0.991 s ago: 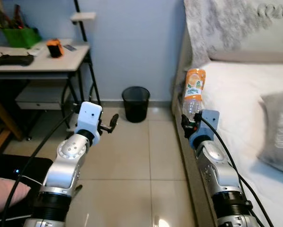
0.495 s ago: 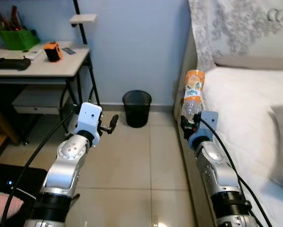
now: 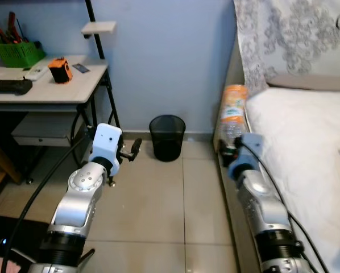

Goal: Clean up the room

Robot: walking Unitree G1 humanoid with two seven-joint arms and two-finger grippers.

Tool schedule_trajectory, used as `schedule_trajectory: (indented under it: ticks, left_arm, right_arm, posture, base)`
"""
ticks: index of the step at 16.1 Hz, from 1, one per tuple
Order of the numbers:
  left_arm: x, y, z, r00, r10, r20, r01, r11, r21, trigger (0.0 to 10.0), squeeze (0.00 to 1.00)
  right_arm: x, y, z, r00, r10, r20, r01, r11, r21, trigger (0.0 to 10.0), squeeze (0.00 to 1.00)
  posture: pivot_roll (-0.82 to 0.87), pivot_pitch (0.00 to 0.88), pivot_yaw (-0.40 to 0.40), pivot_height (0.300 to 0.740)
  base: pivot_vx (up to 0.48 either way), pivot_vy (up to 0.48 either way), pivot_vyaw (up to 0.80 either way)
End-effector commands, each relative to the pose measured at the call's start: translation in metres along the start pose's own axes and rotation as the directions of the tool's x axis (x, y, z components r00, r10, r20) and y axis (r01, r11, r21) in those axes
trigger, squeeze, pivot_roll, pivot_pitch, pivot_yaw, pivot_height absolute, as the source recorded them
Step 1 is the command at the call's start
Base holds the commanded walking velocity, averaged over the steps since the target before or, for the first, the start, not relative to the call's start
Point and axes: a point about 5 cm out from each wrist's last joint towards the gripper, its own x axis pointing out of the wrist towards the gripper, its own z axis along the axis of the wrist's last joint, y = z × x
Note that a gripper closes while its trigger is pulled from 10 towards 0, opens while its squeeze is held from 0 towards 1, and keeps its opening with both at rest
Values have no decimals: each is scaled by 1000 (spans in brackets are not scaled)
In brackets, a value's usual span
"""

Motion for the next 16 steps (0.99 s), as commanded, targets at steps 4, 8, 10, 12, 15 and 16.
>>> schedule_trajectory:
  ticks: [4, 8, 10, 12, 15, 16]
  left_arm:
    - [-2, 13, -1, 999, 32, -25, -31, 999, 28, 10000, 0]
    - [-5, 17, -8, 998, 21, -60, -16, 997, 71, 10000, 0]
    - [-7, 18, -9, 998, 18, -65, -13, 997, 74, 10000, 0]
    - [-7, 18, -9, 998, 16, -67, -11, 997, 78, 10000, 0]
    - [-9, 19, -11, 997, 7, -76, -1, 996, 88, 10000, 0]
    - [-10, 19, -11, 997, 4, -80, 3, 996, 92, 10000, 0]
  right_arm:
    - [2, 4, -2, 1000, -3, -28, 2, 1000, -28, 10000, 0]
    - [2, 1, -6, 999, -13, -45, 11, 999, -32, 10000, 0]
    - [2, 1, -8, 999, -14, -51, 12, 999, -33, 10000, 0]
    - [2, 1, -9, 998, -15, -54, 13, 999, -33, 10000, 0]
    - [2, 0, -12, 998, -16, -65, 14, 999, -34, 10000, 0]
    - [2, 0, -12, 998, -15, -67, 13, 999, -36, 10000, 0]
  posture:
    - [3, 0, 33, 740]
    - [9, 0, 45, 740]
    - [8, 0, 49, 740]
    - [13, 0, 49, 740]
    - [25, 0, 50, 740]
    - [23, 0, 51, 740]
  base:
    - [408, 0, 0]
    - [407, 0, 0]
    - [409, 0, 0]
    - [407, 0, 0]
    - [407, 0, 0]
    - [409, 0, 0]
